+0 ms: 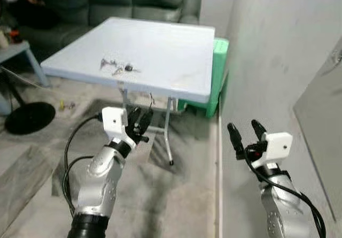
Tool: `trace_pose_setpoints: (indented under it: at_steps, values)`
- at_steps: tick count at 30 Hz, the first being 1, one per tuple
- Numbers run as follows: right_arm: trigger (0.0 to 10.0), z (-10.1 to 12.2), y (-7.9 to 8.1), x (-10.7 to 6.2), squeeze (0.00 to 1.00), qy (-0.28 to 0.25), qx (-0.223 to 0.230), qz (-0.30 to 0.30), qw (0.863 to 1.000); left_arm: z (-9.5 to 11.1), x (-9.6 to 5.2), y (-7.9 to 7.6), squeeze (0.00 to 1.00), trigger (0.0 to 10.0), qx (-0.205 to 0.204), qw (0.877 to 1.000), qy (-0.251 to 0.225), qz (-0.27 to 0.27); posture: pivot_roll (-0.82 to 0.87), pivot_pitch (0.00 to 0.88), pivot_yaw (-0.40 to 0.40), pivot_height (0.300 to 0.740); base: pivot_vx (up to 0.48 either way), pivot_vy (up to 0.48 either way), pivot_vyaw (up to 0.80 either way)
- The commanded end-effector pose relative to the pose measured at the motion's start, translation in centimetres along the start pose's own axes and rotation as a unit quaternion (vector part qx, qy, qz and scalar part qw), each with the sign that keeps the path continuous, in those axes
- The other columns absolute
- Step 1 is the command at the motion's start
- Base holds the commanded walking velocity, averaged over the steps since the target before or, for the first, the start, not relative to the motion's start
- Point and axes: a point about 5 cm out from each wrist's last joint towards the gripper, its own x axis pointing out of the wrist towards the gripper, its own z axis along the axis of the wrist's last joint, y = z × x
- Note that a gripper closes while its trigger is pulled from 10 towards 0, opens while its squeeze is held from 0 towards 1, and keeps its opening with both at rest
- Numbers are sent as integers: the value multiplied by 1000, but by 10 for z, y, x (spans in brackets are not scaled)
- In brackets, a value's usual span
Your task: Hang keys on a hook
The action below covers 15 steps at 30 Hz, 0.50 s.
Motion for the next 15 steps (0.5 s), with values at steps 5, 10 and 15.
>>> trace_pose_setpoints:
  at_steps: [5,10,15]
  values:
    - [10000,7,5,4,0,-12,0,14,1000,3,1,3,0,10000,-2,1000,-3,7,113,0,-40,740,0,281,0]
    - [10000,7,5,4,0,-11,0,17,1000,2,1,3,0,10000,-5,1000,-3,9,113,0,-44,740,0,382,0]
    - [10000,6,6,3,0,-9,0,19,1000,1,1,3,0,10000,-9,1000,-2,11,113,0,-47,740,0,447,0]
